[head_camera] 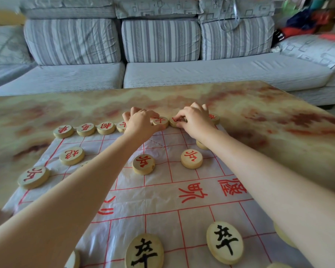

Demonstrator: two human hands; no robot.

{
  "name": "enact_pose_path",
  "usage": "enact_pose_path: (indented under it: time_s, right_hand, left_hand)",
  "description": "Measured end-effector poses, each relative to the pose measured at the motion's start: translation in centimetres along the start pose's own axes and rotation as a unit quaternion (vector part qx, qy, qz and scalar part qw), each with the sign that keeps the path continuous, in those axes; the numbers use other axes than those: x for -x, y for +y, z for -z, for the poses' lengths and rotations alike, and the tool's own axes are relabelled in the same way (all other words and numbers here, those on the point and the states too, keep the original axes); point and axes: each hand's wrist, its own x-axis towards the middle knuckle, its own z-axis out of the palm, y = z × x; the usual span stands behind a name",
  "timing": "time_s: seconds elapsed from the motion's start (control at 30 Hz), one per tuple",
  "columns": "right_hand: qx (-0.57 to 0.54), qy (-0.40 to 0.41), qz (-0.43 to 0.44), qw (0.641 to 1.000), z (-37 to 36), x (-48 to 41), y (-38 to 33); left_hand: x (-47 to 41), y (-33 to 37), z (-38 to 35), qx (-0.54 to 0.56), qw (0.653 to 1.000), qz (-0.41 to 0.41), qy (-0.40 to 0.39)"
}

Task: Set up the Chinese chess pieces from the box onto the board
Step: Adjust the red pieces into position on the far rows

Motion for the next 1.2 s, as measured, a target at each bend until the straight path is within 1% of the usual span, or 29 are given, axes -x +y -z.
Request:
enact_pose_path:
  time_s: [0.2,0.33,0.43,0.57,0.63,0.73,0.8,0.97,1.07,1.13,1.2]
  right_hand:
    - [0.020,0.001,0.008,1.000,0.0,0.0,0.0]
    - [0.009,0.009,0.006,1.000,0.0,0.1,0.0]
    - [0.013,-0.004,0.005,1.000,-0.1,0.2,0.1]
    - [-0.030,0.014,-0.028,0.999,0.3,0.1,0.3]
    - [-0.043,0.017,-0.032,0.998,0.9,0.0,0.4]
    - [-0.054,-0.015,-0.038,0.998,1.5,0.3,0.4]
    - [-0.041,-0.029,-0.031,0.998,1.4,0.5,0.5]
    - [-0.009,0.015,-0.001,1.000,0.3,0.4,0.7]
    - [0.003,0.019,0.002,1.000,0.0,0.4,0.8]
    - [-0.005,0.012,0.003,1.000,0.0,0.4,0.8]
    - [-0.039,0.017,-0.019,0.999,0.5,0.4,0.9]
  left_hand:
    - [0.1,0.1,0.2,-0.004,1.000,0.001,-0.003]
    - [0.0,0.0,0.0,0.007,1.000,0.004,-0.006]
    - [0.0,0.0,0.0,0.001,1.000,0.004,-0.006]
    - [0.1,0.1,0.1,-0.002,1.000,0.003,-0.010]
    - [0.3,0.0,0.2,-0.004,1.000,-0.007,-0.004]
    - [0.7,0.0,0.2,-0.007,0.999,-0.048,0.021]
    - [1.1,0.1,0.3,0.000,0.997,-0.065,0.039]
    - [1.2,0.3,0.5,0.009,0.997,-0.063,0.038]
    - [1.0,0.4,0.4,0.005,0.998,-0.058,0.033]
    - [1.0,0.5,0.2,0.005,0.998,-0.055,0.028]
    - [1.0,0.6,0.2,0.010,0.998,-0.052,0.023]
